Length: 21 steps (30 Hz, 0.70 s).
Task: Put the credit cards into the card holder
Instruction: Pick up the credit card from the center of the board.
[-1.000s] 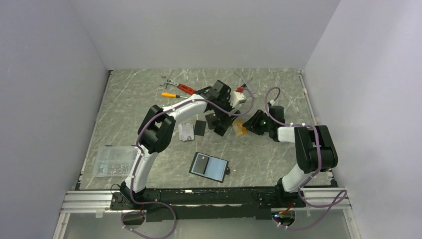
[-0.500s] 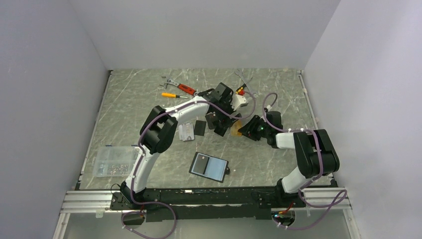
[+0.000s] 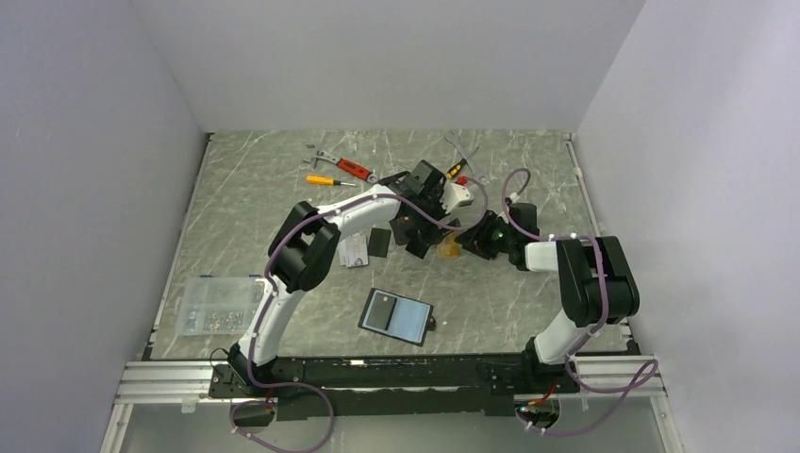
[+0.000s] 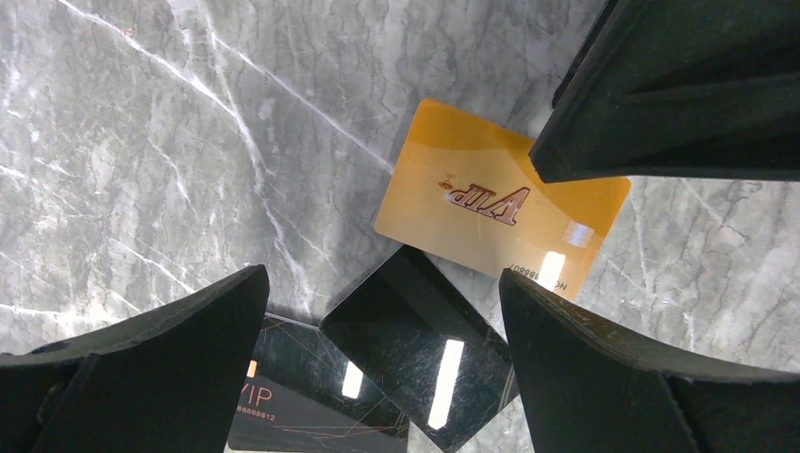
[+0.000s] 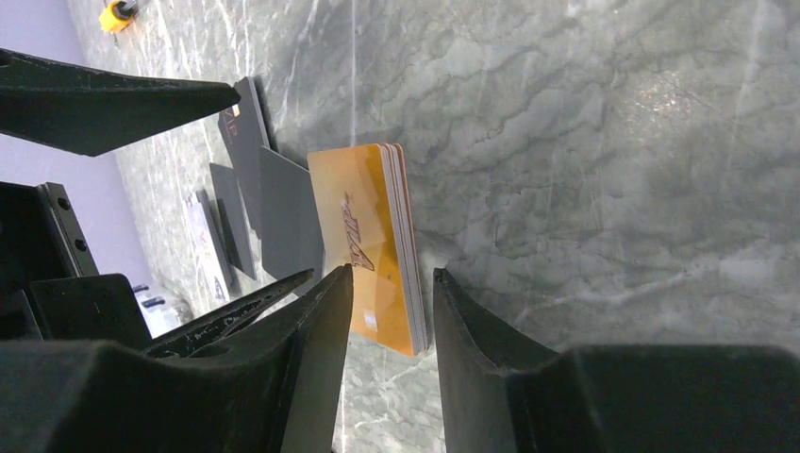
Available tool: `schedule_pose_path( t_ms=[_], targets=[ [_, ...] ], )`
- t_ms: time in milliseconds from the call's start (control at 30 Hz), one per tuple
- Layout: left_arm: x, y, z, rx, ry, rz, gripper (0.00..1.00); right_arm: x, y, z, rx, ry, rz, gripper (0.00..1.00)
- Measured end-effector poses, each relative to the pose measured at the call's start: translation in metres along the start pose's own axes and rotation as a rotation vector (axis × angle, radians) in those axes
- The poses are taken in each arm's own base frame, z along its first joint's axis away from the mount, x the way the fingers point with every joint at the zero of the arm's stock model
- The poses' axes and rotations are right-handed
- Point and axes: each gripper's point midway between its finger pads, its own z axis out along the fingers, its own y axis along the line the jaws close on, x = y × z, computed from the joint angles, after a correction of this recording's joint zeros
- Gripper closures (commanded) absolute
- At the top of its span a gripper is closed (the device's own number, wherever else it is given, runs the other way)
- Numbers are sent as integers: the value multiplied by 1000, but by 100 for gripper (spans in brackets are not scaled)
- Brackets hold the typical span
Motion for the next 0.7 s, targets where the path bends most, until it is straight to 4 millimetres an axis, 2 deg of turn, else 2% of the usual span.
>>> schedule_pose_path(
  t_ms=[400,567,700],
  targets=[
    [-2,0,2,-2,-8,3,1,0,3,2,-35,-5,-5,58],
    [4,-2,10,8,4,-3,1,2,3,1,-49,-12,-1,59],
    [-2,0,14,3,-4,6,1,4,3,1,-59,-18,1,59]
  ],
)
